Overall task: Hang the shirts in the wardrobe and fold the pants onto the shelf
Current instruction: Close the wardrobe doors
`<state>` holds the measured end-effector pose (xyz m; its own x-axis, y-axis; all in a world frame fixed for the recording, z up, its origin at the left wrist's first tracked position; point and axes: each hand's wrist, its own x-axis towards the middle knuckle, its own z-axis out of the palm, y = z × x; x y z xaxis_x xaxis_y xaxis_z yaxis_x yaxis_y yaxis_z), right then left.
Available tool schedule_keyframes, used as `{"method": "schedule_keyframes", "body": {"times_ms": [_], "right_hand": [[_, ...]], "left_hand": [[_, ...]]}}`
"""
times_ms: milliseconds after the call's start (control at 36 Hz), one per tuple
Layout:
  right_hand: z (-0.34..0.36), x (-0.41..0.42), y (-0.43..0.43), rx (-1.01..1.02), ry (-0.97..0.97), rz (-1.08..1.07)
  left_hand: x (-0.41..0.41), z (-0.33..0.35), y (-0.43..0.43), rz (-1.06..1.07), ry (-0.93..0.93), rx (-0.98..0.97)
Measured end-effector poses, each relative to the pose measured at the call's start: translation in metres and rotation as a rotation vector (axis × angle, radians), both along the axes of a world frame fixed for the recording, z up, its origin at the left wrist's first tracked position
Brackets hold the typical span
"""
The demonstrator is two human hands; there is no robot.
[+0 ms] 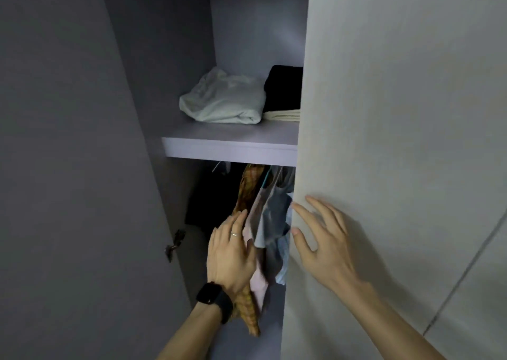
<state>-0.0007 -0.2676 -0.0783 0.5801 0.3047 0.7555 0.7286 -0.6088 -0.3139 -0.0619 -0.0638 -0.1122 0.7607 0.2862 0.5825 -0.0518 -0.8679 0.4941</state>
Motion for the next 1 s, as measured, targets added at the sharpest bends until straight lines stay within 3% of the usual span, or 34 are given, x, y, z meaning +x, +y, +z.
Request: {"method": "schedule_keyframes", "body": {"times_ms": [222, 417, 750, 1000], "right_hand": [[0.0, -0.036, 0.074, 0.012, 0.147, 0.401], [0.003, -0.07, 0.094, -0.081, 0.241, 0.741], [0.013, -0.123, 0.125, -0.16, 0.295, 1.036], [0.053, -0.169, 0.192, -0.125, 0.276, 1.076]], "left_hand": [[-0.099, -0.001, 0.052, 0.399, -0.045, -0.059], [-0.182, 0.003, 0.041, 0.751, -0.081, -0.122], [-0.287, 0.01, 0.02, 0.986, -0.237, -0.376], [-0.335, 0.057, 0.058, 0.98, -0.255, -0.377]]}}
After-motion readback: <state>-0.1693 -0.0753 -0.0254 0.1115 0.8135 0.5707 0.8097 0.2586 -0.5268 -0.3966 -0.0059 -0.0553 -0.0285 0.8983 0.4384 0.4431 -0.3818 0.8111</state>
